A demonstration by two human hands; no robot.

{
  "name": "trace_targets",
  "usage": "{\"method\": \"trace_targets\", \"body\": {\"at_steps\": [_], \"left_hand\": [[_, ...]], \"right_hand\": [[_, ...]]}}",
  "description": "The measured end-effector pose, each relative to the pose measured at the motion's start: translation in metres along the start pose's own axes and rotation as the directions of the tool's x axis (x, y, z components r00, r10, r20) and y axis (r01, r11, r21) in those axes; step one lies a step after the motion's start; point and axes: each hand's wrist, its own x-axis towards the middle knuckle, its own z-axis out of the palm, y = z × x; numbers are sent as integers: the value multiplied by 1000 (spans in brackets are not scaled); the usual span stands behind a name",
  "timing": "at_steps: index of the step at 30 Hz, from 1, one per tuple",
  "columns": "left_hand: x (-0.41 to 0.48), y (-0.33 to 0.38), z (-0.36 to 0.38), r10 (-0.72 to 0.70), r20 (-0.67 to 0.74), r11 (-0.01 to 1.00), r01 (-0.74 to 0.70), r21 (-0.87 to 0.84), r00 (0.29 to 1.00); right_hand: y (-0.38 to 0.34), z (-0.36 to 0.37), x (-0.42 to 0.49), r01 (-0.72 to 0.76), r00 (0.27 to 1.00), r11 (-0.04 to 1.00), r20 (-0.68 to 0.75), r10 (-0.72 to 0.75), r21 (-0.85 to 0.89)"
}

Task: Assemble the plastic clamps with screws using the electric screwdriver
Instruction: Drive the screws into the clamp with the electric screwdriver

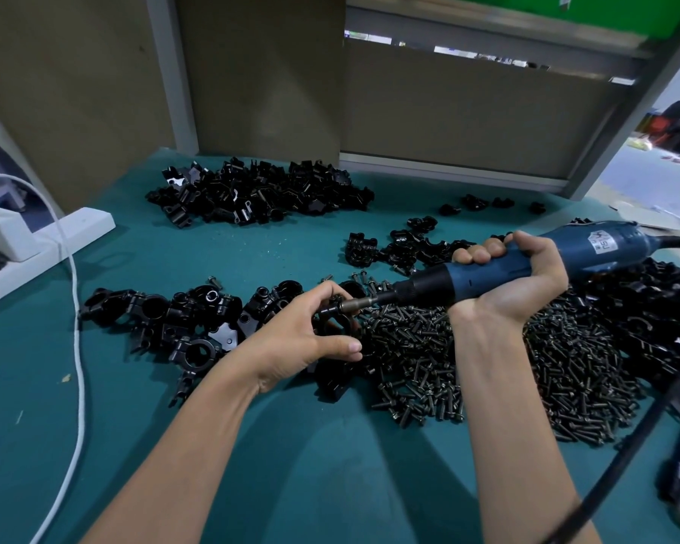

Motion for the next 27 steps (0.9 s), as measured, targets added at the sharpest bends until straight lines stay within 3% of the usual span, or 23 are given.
{"method": "trace_targets", "body": {"at_steps": [16, 27], "left_hand": [[-2, 2, -1, 5, -15, 1000, -5, 3, 1000], [-4, 2, 1, -23, 55, 988, 31, -154, 998]], "right_hand": [[3, 3, -5, -13, 1000, 1000, -18, 13, -2], [-2, 6, -13, 39, 998, 997, 55, -36, -67]]}}
